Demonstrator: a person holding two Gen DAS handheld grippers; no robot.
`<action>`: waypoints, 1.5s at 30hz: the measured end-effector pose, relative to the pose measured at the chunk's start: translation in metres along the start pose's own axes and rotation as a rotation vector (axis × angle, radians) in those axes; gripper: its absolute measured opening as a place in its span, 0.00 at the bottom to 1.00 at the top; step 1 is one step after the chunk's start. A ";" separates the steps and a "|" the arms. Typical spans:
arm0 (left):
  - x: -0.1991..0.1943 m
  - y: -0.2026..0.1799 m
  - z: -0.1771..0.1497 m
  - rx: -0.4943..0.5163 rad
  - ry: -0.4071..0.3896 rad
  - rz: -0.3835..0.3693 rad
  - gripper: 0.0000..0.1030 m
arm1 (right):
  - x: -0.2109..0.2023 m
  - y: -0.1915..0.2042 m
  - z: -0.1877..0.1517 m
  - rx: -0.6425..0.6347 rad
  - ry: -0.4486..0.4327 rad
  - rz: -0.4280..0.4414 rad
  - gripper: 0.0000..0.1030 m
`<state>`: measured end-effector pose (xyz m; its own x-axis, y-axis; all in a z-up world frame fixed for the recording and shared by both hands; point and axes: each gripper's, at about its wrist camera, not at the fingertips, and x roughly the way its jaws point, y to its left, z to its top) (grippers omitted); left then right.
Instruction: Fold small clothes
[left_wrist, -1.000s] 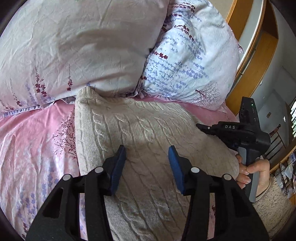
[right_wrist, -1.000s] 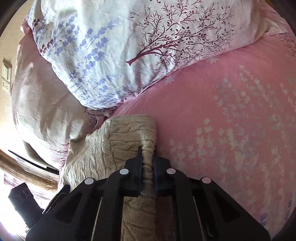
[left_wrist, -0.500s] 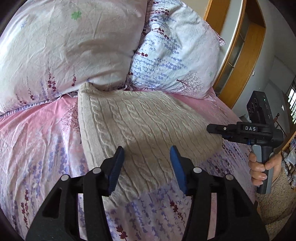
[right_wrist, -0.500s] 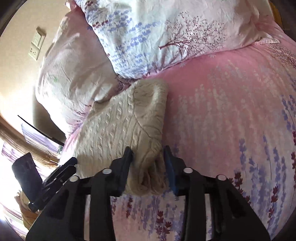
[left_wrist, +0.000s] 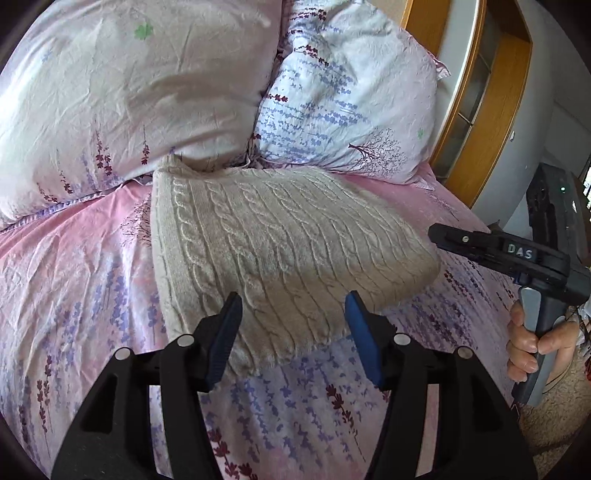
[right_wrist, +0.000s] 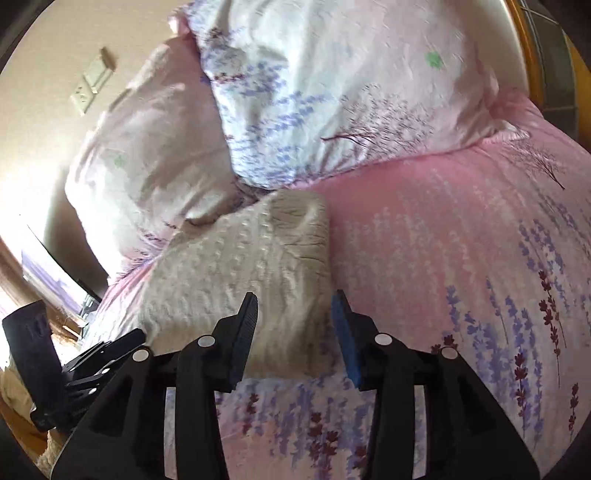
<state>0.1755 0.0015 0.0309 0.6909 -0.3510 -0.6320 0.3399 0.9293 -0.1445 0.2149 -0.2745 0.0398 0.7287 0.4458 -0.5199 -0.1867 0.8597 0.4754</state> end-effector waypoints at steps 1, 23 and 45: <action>-0.001 -0.002 -0.002 0.008 0.000 0.024 0.57 | -0.001 0.007 -0.002 -0.026 -0.003 0.016 0.43; 0.033 -0.010 -0.007 0.038 0.091 0.165 0.67 | 0.040 0.029 -0.026 -0.206 0.114 -0.175 0.45; -0.040 0.026 -0.050 -0.153 0.017 0.319 0.98 | -0.035 0.032 -0.050 -0.226 -0.089 -0.461 0.99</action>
<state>0.1247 0.0454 0.0143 0.7358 -0.0393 -0.6761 0.0081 0.9988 -0.0492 0.1503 -0.2501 0.0381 0.8200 -0.0060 -0.5724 0.0358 0.9985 0.0408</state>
